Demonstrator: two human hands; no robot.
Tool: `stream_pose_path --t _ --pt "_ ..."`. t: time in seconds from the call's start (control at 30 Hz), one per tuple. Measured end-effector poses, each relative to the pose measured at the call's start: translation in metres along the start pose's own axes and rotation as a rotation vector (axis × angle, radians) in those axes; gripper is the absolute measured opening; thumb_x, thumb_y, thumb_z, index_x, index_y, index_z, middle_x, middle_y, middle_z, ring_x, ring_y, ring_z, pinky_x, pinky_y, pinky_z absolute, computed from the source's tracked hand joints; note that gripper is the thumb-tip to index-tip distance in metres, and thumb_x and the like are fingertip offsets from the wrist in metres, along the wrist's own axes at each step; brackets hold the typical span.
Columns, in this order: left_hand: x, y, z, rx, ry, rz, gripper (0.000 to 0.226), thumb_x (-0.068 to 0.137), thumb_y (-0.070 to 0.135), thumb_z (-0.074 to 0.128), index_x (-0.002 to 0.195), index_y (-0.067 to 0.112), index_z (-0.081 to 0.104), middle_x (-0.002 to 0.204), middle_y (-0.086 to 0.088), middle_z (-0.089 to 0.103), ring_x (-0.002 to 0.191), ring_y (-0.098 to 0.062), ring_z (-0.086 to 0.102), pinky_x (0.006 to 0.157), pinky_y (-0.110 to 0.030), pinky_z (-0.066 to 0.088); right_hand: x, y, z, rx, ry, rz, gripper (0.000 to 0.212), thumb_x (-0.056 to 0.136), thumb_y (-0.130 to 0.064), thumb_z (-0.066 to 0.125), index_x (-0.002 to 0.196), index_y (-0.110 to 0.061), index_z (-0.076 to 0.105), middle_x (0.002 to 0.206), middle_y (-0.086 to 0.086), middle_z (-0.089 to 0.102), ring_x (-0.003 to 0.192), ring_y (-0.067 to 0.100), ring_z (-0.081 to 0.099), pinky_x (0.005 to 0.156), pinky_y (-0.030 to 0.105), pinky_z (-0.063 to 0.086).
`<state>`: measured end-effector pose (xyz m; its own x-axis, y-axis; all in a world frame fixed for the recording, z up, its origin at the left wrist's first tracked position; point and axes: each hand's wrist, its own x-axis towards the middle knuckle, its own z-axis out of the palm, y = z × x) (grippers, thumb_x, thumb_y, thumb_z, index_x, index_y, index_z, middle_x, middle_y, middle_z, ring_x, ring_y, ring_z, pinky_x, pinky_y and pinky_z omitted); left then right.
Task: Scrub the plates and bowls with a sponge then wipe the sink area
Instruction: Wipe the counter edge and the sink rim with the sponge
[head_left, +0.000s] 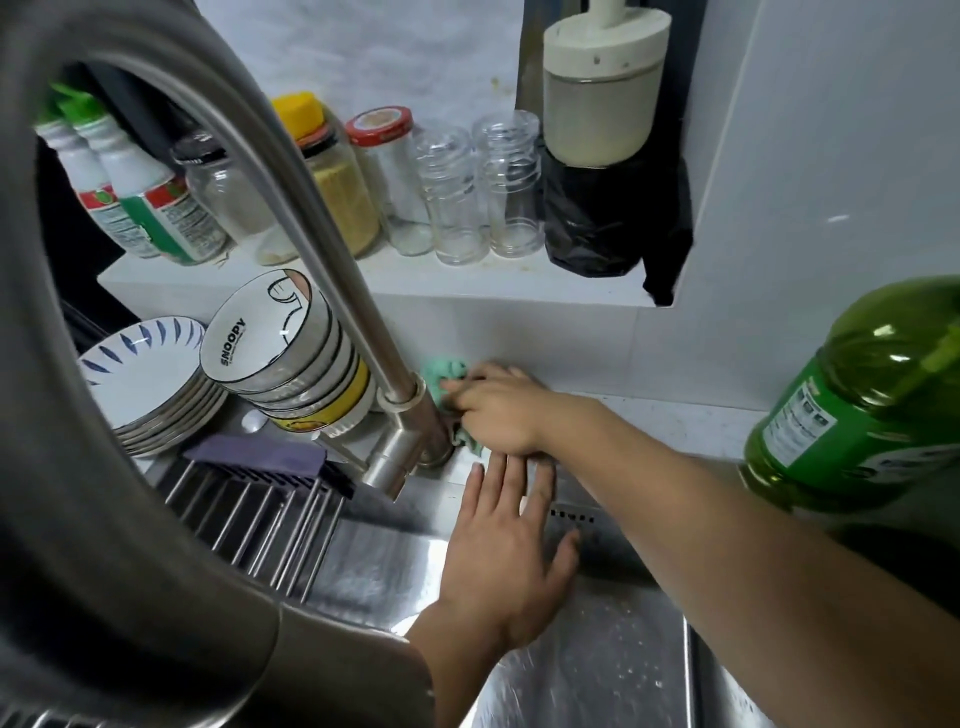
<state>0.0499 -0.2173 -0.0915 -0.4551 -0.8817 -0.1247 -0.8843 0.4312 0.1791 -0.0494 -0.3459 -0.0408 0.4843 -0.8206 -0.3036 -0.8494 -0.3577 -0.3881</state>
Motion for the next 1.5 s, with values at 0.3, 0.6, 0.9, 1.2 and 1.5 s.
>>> stream_pose_path --t 0.3,0.6,0.9,1.2,1.5 --pt "0.001 -0.004 -0.004 0.02 -0.034 0.012 0.084 0.088 0.065 -0.004 0.163 0.027 -0.012 0.17 -0.005 -0.022 0.15 -0.019 -0.036 0.124 -0.038 -0.019 -0.043 0.028 0.008 -0.01 0.14 0.152 0.045 0.098 -0.041 0.026 0.131 -0.038 0.056 0.15 -0.011 0.049 0.137 0.021 0.035 0.113 0.044 0.028" --pt "0.009 -0.001 -0.023 -0.035 -0.044 -0.026 0.06 0.103 0.056 0.017 0.156 0.031 0.029 0.171 -0.007 0.014 0.158 -0.025 0.006 0.128 -0.038 0.008 -0.15 0.036 0.049 -0.063 0.478 0.665 0.036 0.098 -0.041 0.038 0.115 -0.025 0.065 0.129 -0.004 0.06 0.127 0.023 0.041 0.107 0.041 0.035" --pt "0.018 0.011 -0.016 0.071 -0.034 -0.048 0.051 0.101 0.055 0.03 0.133 0.02 0.046 0.147 -0.017 0.042 0.14 -0.039 0.033 0.116 -0.053 0.027 -0.148 0.04 0.061 -0.072 0.527 0.587 0.049 0.101 -0.029 0.041 0.147 -0.015 0.037 0.159 0.008 0.029 0.149 0.031 0.023 0.125 0.042 0.011" --pt "0.015 0.015 -0.015 0.083 -0.065 -0.039 0.069 0.101 0.059 0.024 0.156 0.018 0.027 0.165 -0.024 0.018 0.153 -0.043 0.012 0.124 -0.059 0.012 -0.165 0.037 0.07 -0.011 0.617 0.6 0.034 0.093 -0.012 0.055 0.126 -0.011 0.061 0.148 0.011 0.047 0.137 0.032 0.042 0.115 0.039 0.032" --pt "0.015 0.013 -0.016 0.007 -0.057 -0.029 0.065 0.101 0.05 0.034 0.156 0.016 0.029 0.162 -0.024 0.022 0.152 -0.042 0.013 0.124 -0.059 0.01 -0.193 0.032 0.09 -0.001 0.843 0.316 0.033 0.07 0.005 0.077 0.101 -0.004 0.075 0.108 0.012 0.073 0.098 0.033 0.068 0.087 0.044 0.057"
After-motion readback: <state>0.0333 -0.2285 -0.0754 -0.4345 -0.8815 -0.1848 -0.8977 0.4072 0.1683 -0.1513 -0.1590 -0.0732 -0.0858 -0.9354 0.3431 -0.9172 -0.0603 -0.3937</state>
